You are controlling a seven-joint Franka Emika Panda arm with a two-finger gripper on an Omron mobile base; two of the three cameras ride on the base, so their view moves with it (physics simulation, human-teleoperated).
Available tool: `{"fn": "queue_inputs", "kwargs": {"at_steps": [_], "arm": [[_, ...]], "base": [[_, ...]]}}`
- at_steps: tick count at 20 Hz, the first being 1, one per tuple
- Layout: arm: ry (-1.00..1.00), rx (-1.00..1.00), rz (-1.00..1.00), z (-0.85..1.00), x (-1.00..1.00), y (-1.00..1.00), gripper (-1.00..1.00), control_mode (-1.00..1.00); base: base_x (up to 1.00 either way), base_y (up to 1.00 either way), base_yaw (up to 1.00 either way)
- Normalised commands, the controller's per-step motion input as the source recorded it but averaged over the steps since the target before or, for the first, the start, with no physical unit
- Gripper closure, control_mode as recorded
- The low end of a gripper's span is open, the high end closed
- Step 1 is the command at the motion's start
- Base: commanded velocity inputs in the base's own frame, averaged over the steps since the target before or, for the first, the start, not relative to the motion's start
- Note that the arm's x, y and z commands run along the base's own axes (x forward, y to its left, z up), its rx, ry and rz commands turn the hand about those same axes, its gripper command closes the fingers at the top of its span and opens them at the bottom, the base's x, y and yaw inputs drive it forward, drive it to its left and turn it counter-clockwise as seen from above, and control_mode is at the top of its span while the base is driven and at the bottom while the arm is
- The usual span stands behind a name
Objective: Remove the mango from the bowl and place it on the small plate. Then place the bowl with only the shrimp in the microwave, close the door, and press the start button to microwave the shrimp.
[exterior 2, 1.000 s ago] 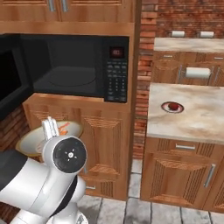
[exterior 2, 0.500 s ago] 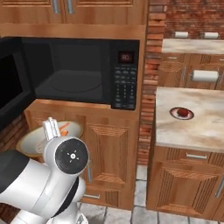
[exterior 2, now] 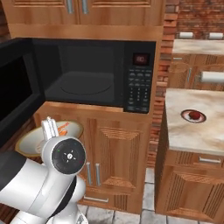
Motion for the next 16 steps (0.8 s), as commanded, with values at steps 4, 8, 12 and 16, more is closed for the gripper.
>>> {"fn": "queue_inputs", "kwargs": {"at_steps": [4,8,12,16], "arm": [[0.0,0.0,0.0,0.0,0.0,0.0,1.0,1.0],[0.0,0.0,0.0,0.0,0.0,0.0,1.0,1.0],[0.0,0.0,0.0,0.0,0.0,0.0,1.0,1.0],[0.0,0.0,0.0,0.0,0.0,0.0,1.0,1.0]], "base": [[0.26,0.27,0.0],[0.31,0.2,-0.01],[0.34,0.24,-0.01],[0.28,0.15,0.0]]}}
